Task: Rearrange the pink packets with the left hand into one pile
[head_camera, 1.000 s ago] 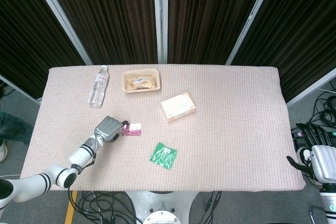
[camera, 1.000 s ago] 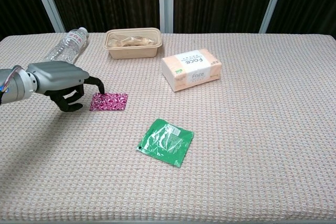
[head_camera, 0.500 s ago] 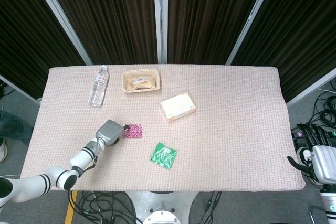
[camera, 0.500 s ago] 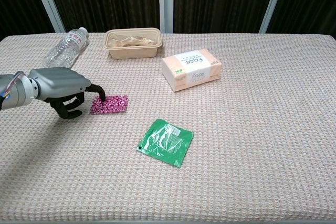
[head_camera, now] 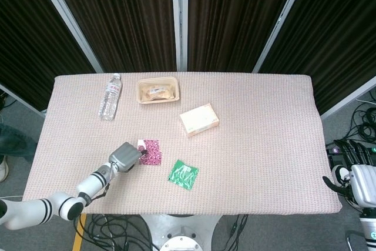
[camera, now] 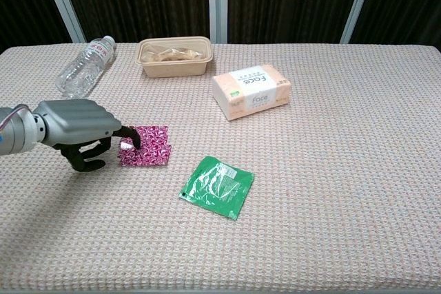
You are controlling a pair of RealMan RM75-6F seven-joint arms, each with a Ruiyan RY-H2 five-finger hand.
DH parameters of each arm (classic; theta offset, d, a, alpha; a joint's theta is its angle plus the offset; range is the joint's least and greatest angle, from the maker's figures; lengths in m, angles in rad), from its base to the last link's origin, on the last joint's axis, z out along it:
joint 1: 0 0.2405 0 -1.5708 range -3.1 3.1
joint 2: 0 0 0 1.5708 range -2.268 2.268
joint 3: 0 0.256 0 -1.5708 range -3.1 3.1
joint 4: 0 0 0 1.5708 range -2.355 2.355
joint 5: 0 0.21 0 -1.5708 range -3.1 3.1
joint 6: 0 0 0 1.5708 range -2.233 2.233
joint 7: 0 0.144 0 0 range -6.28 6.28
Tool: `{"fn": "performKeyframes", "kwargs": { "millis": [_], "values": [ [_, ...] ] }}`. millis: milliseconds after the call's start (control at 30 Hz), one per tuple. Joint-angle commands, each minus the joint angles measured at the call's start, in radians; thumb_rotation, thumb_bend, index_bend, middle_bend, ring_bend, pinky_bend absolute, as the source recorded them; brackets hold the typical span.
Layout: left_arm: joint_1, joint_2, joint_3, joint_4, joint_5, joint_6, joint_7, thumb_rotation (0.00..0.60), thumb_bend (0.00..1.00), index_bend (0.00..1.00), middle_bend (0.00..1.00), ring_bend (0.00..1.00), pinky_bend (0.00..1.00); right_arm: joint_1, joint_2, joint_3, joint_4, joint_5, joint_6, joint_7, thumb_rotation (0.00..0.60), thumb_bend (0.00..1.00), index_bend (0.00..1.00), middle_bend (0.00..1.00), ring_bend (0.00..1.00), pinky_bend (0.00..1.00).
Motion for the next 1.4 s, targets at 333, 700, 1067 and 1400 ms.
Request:
{"fn": "performKeyframes", "kwargs": {
  "millis": [333, 700, 1067, 1400],
  "values": [
    [-0.016, 0.052, 0.05, -0.124, -0.032, 0.026, 0.081, 0.6, 0.49, 0.29, 0.88, 0.83, 0.95, -0.007, 0.002, 0.0, 0.0, -0.001, 0.01, 0.006, 0.6, 0.09, 0.1, 0.11, 0.0, 0.0],
    [-0.005, 0.054, 0.012, -0.132, -0.03, 0.136, 0.084, 0.6, 0.49, 0.29, 0.88, 0.83, 0.95, -0.009, 0.002, 0.0, 0.0, -0.003, 0.012, 0.008, 0.6, 0.09, 0.1, 0.11, 0.0, 0.0],
    [-0.036, -0.051, -0.023, 0.001, -0.047, 0.109, 0.058, 0.6, 0.49, 0.29, 0.88, 0.83, 0.95, -0.01, 0.002, 0.002, 0.003, 0.004, 0.008, 0.008, 0.6, 0.09, 0.1, 0.11, 0.0, 0.0],
    [-0.072, -0.091, -0.019, 0.042, -0.094, 0.059, 0.099, 0.6, 0.49, 0.29, 0.88, 0.83, 0.95, -0.01, -0.002, 0.001, 0.009, 0.006, 0.003, 0.012, 0.6, 0.09, 0.1, 0.11, 0.0, 0.0]
  ]
}}
